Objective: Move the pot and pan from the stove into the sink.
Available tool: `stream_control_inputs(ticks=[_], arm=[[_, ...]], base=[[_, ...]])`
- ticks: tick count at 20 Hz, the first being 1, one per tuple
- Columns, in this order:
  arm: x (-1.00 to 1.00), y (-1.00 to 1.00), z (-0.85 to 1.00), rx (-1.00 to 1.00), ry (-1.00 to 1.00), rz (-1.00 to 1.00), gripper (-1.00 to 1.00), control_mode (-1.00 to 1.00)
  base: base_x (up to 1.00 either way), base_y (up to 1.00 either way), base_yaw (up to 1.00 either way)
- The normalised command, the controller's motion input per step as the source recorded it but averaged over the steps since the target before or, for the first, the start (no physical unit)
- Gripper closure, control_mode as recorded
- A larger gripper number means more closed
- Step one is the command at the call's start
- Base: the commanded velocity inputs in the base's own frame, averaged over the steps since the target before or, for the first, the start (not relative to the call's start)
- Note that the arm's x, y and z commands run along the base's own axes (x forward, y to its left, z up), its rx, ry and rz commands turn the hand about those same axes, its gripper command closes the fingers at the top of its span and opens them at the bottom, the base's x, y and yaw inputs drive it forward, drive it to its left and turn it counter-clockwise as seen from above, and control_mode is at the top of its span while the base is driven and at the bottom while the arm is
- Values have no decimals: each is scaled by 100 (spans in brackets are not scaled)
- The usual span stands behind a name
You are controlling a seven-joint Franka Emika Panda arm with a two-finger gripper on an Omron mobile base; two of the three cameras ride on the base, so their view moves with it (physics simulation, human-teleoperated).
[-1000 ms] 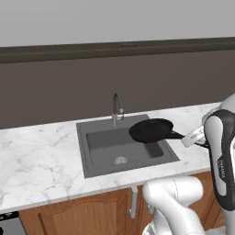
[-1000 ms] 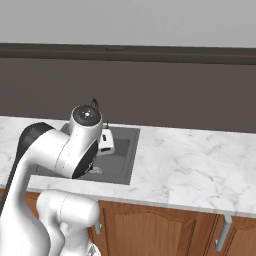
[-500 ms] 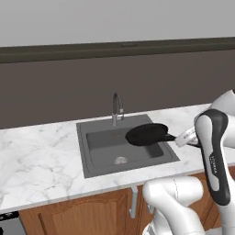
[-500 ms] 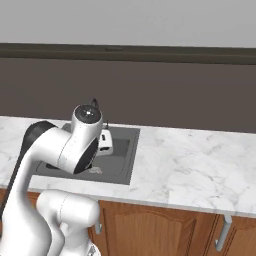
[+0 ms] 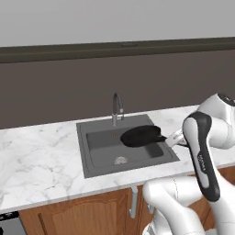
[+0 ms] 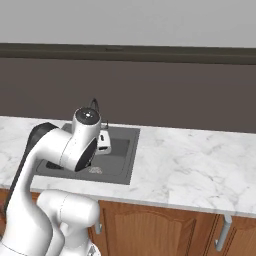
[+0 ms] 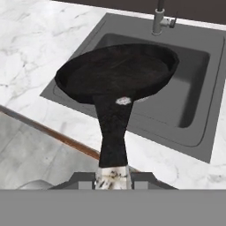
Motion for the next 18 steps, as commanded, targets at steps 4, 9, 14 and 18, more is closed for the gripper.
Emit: stream_control_inputs(ticks=[4, 9, 14, 18], arm=[[39, 23, -25, 0, 3, 0, 100, -100], [40, 19, -30, 0, 6, 0, 100, -100], [51, 13, -33, 0, 7, 0, 100, -100], [50, 4, -36, -1, 5, 0, 100, -100]], base=[[0, 0, 0], [0, 0, 0], [0, 0, 0], [0, 0, 0]])
